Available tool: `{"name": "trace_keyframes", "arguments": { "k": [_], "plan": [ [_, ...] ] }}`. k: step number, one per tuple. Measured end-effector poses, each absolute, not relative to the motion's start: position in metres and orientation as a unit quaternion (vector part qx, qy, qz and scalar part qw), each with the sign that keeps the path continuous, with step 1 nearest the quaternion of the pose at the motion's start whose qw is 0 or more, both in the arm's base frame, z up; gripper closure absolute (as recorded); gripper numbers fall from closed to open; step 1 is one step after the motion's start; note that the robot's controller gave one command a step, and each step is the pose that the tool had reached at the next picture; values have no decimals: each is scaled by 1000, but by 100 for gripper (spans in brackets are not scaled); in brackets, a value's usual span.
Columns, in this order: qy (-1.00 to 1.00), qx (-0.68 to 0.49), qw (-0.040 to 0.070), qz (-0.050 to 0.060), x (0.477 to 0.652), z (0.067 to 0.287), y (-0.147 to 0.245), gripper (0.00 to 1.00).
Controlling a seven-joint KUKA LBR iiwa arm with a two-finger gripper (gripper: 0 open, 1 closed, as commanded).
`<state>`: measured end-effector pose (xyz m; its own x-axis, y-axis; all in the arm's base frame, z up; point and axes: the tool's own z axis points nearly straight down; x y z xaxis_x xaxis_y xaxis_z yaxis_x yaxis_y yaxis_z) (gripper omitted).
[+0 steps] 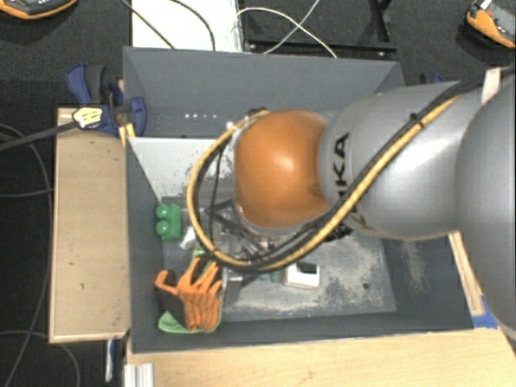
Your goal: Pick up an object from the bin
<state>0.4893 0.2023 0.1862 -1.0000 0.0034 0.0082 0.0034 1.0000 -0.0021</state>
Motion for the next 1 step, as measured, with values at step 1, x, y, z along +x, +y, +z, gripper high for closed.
{"name": "trace_keyframes", "arguments": {
  "k": [1],
  "plan": [
    [-1000, -4, -2, -1, 481, 234, 237, 100]
  ]
}}
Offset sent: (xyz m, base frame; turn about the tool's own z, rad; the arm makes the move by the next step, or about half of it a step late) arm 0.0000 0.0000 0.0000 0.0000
